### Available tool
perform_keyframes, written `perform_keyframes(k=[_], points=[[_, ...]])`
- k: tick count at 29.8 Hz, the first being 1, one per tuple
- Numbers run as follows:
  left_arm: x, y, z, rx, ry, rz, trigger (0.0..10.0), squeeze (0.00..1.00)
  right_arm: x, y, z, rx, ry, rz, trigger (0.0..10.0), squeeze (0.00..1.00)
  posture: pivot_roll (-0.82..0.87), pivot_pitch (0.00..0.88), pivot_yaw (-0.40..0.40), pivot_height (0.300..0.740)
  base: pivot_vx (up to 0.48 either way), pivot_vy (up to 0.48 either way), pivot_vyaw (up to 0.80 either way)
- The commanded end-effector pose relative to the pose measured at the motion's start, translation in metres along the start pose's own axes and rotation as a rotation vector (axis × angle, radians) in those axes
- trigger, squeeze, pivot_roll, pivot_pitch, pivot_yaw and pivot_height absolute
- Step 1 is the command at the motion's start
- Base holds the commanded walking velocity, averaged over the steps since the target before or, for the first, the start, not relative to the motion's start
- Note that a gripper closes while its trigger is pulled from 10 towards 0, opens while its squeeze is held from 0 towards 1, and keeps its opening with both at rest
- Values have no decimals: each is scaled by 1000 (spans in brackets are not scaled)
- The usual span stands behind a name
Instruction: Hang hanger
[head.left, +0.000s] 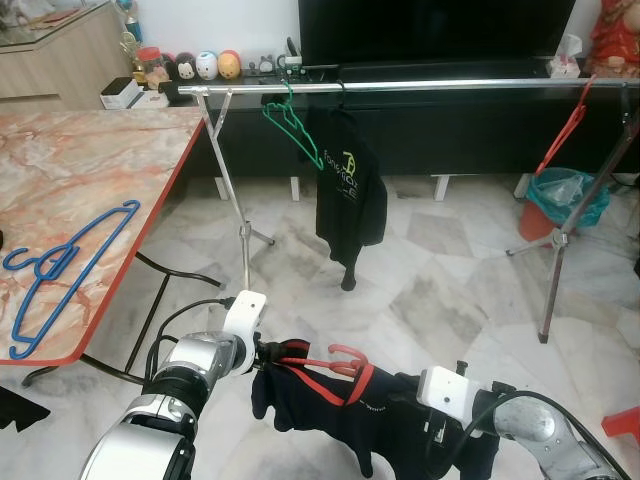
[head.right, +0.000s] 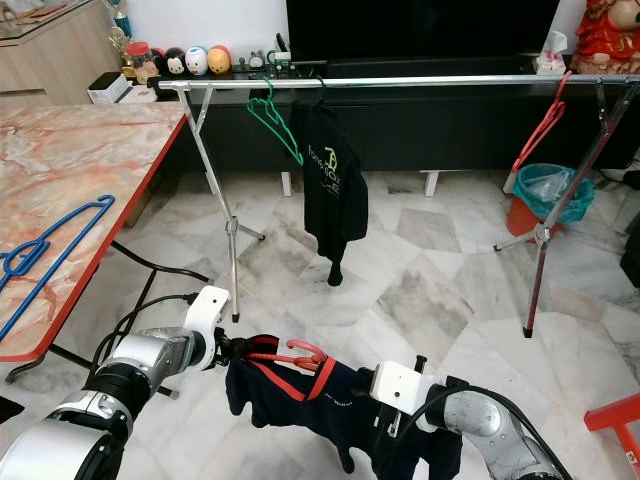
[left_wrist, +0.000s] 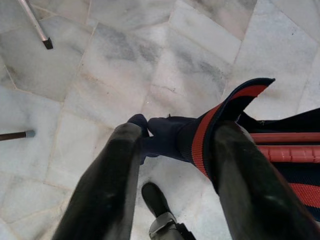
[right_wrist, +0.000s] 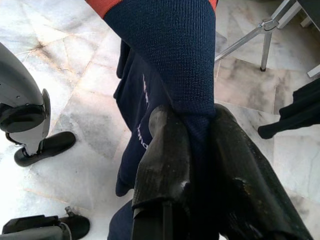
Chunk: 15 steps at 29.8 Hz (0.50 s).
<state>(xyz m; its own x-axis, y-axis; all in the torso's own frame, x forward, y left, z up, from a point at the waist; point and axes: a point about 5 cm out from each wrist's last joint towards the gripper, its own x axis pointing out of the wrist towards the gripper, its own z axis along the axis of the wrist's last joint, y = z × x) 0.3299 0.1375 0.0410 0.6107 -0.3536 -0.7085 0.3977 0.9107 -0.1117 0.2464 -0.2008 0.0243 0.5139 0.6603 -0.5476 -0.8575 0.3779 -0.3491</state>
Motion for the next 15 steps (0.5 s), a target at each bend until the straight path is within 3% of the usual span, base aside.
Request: perform_keyframes(k=[1,10,11,12,13,14,15], points=[[-1,2,-1,11,-7,-1,0,0,0,-5,6,-28,-32,-13,10000,0,-72,0,56,740,0,0,0],[0,-3,-3,-9,4,-62,0,0,1,-7,8,-34,-37,-19,10000,0,-70,0,58,740,0,0,0],[0,-4,-4,-16,6,-68,980,0,2,-7,9,-35,-38,-19,10000,0,-70,0,59,740,0,0,0],[0,-5,-4,-24,8,-75,6667,0,2,-8,9,-36,-39,-19,10000,0,-70,0,59,740,0,0,0],[1,-6,-5,-32,10,-80,6667,0,2,-8,9,-38,-41,-20,10000,0,-71,0,60,740,0,0,0],[1,-7,-6,-50,16,-88,10000,0,2,-8,10,-38,-43,-19,10000,0,-71,0,60,740,0,0,0],[1,-7,-7,-51,17,-89,10000,0,2,-8,10,-39,-43,-19,10000,0,-72,0,60,740,0,0,0]])
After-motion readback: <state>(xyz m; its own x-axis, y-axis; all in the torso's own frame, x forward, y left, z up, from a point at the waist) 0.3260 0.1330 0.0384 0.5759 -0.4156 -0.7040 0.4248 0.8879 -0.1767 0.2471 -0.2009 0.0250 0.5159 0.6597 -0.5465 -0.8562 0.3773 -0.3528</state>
